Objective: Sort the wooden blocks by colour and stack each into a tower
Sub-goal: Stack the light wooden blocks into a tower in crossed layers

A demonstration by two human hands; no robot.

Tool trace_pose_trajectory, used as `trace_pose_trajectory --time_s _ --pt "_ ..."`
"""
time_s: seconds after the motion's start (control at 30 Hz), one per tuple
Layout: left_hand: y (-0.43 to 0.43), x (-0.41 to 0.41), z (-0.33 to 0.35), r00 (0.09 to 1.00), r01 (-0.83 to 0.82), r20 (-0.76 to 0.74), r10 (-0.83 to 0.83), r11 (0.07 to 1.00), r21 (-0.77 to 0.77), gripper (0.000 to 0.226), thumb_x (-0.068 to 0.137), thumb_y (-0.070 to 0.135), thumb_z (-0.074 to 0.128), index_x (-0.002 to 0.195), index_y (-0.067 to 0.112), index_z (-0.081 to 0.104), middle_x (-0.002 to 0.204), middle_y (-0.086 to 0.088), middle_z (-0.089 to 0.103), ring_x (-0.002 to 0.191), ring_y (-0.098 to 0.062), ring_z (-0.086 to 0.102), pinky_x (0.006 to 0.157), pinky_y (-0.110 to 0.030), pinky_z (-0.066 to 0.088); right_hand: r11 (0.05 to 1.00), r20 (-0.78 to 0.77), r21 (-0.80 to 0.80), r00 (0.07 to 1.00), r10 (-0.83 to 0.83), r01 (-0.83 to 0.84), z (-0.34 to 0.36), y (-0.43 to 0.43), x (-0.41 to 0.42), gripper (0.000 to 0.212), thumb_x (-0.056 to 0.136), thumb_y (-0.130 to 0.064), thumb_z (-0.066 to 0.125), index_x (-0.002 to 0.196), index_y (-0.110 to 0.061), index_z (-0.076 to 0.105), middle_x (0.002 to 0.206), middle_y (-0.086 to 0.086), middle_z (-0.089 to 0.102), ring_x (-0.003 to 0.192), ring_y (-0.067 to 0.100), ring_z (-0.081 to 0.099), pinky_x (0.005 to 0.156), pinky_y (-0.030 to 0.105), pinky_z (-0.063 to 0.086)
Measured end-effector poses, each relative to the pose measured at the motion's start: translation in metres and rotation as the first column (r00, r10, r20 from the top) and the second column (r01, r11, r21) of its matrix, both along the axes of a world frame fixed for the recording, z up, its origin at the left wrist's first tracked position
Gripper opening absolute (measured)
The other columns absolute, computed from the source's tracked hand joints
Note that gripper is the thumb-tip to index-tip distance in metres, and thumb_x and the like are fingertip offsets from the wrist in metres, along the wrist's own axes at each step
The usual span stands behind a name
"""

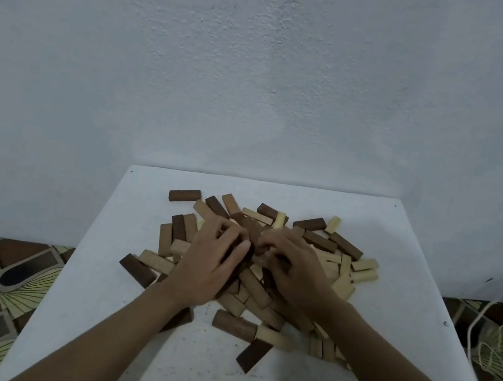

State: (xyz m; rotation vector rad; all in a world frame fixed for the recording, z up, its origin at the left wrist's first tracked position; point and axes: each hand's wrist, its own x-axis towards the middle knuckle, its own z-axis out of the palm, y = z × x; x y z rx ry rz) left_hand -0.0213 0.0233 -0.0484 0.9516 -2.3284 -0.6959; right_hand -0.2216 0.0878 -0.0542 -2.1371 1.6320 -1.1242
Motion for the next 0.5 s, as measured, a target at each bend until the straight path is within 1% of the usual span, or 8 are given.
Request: trace_pose_trajectory --time_s 0.07,0.13,0.2,0.23,0.3,0.37,0.43,0.5 --pt "-0.001 0.013 0.000 1.000 0.028 0.013 -0.028 1.000 0.013 0.031 0.105 0.051 0.035 0.120 0.033 0.056 0.123 0.015 0.044 0.120 0.000 0.041 0.104 -0.029 0.037 0.995 0.139 0.049 0.986 -0.093 0.087 0.007 0.010 -0.004 0.019 0.097 -0.004 0.057 0.108 -0.018 0.063 0.104 -0.010 0.064 0.097 0.005 0.060 0.080 0.021 0.049" --pt "-0.018 0.024 0.002 0.997 -0.058 -0.045 0.058 0.998 -0.006 0.030 0.102 0.051 0.041 0.119 0.032 0.058 0.125 0.013 0.046 0.119 0.000 0.045 0.102 -0.033 0.040 0.962 0.231 0.049 0.934 -0.272 0.268 0.012 0.010 -0.017 0.014 0.098 -0.009 0.055 0.104 -0.019 0.063 0.101 -0.009 0.065 0.095 0.004 0.061 0.081 0.023 0.050" --pt "-0.050 0.033 0.000 0.971 -0.232 -0.060 0.231 0.972 -0.021 0.037 0.096 0.051 0.047 0.120 0.026 0.060 0.126 0.004 0.052 0.120 -0.013 0.049 0.101 -0.037 0.043 0.873 0.098 0.070 0.868 -0.487 0.482 0.007 -0.002 -0.043 0.014 0.099 -0.017 0.054 0.109 -0.021 0.062 0.108 -0.006 0.065 0.107 0.012 0.057 0.092 0.033 0.048" --pt "-0.067 0.037 -0.002 0.947 -0.319 -0.024 0.319 0.948 -0.008 0.043 0.093 0.051 0.048 0.125 0.024 0.060 0.131 -0.002 0.052 0.125 -0.022 0.047 0.103 -0.042 0.042 0.823 -0.017 0.134 0.832 -0.555 0.552 0.002 -0.010 -0.056 0.020 0.099 -0.023 0.053 0.118 -0.023 0.061 0.121 -0.002 0.063 0.121 0.020 0.051 0.100 0.039 0.043" --pt "-0.097 0.042 -0.007 0.897 -0.425 0.144 0.419 0.905 0.016 0.049 0.094 0.038 0.051 0.140 0.024 0.053 0.149 -0.011 0.043 0.138 -0.034 0.037 0.109 -0.054 0.035 0.738 -0.230 0.324 0.806 -0.545 0.591 -0.007 -0.024 -0.076 0.041 0.102 -0.036 0.047 0.143 -0.033 0.046 0.151 0.007 0.042 0.145 0.029 0.026 0.115 0.050 0.026" --pt "-0.120 0.044 -0.013 0.862 -0.411 0.340 0.377 0.911 0.030 0.054 0.099 0.022 0.050 0.152 0.030 0.041 0.162 -0.012 0.029 0.148 -0.036 0.025 0.114 -0.058 0.026 0.699 -0.394 0.431 0.816 -0.423 0.571 -0.017 -0.036 -0.084 0.048 0.104 -0.043 0.035 0.152 -0.042 0.028 0.163 0.007 0.022 0.152 0.031 0.011 0.120 0.056 0.013" --pt "-0.133 0.043 -0.022 0.832 -0.364 0.460 0.310 0.931 0.031 0.053 0.102 0.025 0.046 0.154 0.036 0.038 0.163 -0.007 0.031 0.149 -0.035 0.025 0.115 -0.057 0.024 0.713 -0.455 0.406 0.803 -0.386 0.572 -0.022 -0.043 -0.081 0.045 0.105 -0.043 0.031 0.149 -0.039 0.036 0.160 0.007 0.028 0.150 0.034 0.018 0.120 0.053 0.018" --pt "-0.133 0.039 -0.030 0.839 -0.340 0.441 0.320 0.940 -0.035 0.045 0.102 0.039 0.041 0.145 0.032 0.050 0.151 -0.005 0.045 0.140 -0.037 0.035 0.109 -0.054 0.031 0.736 -0.415 0.315 0.784 -0.461 0.599 -0.021 -0.046 -0.072 0.038 0.105 -0.037 0.037 0.136 -0.025 0.053 0.144 0.008 0.045 0.137 0.033 0.034 0.112 0.047 0.032"
